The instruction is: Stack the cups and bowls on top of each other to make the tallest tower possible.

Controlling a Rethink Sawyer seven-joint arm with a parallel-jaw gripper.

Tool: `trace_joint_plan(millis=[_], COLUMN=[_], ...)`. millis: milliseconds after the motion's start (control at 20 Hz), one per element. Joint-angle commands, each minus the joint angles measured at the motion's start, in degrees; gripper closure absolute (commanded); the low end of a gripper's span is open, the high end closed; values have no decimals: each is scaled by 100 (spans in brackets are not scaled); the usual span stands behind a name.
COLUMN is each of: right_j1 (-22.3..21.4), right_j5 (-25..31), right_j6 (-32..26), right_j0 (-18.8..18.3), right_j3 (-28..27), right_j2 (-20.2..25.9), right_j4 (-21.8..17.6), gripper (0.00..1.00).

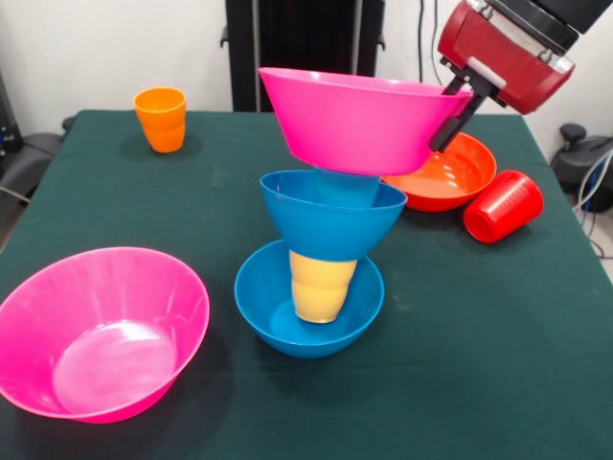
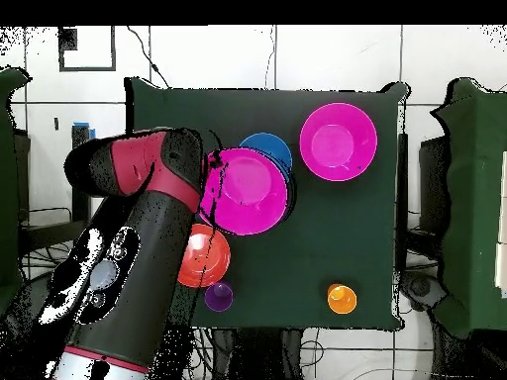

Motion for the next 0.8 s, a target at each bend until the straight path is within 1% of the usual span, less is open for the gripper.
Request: trace_joint_plan(millis=[50, 300, 800], right_j1=[81, 114, 190], right_j5=[-485, -638, -835], right_j6=[1131, 1000, 1002], right_j0=[-24, -71, -52], right_j3=[453, 448, 482], right_j2=[389, 367, 260], right_j4=[148, 114, 58], gripper=[100, 100, 100])
